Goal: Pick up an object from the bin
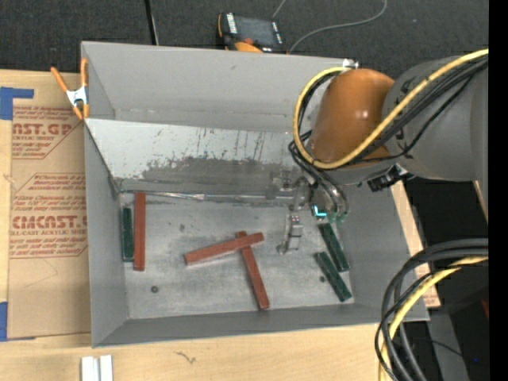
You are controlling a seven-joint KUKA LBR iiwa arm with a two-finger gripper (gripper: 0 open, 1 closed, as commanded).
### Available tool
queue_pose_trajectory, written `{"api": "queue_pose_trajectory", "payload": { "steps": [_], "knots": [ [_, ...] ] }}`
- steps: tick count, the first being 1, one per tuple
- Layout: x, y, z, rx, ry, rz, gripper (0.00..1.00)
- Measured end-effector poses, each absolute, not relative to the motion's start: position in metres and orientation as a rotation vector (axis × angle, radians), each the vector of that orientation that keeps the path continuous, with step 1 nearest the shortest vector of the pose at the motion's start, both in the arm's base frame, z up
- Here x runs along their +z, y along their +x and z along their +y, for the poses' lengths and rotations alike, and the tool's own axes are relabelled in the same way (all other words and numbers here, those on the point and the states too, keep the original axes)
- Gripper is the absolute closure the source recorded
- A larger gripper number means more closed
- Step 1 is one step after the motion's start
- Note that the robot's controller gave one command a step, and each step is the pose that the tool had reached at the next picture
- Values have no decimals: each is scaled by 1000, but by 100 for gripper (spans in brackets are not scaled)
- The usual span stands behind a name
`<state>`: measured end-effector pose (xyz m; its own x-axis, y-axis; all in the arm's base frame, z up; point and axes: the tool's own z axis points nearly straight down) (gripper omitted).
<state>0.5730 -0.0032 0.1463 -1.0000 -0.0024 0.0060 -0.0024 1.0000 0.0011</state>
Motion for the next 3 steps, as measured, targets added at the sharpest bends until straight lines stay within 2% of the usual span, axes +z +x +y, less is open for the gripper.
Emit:
{"api": "queue_pose_trajectory", "payload": {
  "steps": [1,2,3],
  "knots": [
    [68,560,35,-4,809,-3033,0],
    [70,571,92,-3,1023,-2974,0],
    [70,571,90,-3,1019,-2975,100]
  ]
}}
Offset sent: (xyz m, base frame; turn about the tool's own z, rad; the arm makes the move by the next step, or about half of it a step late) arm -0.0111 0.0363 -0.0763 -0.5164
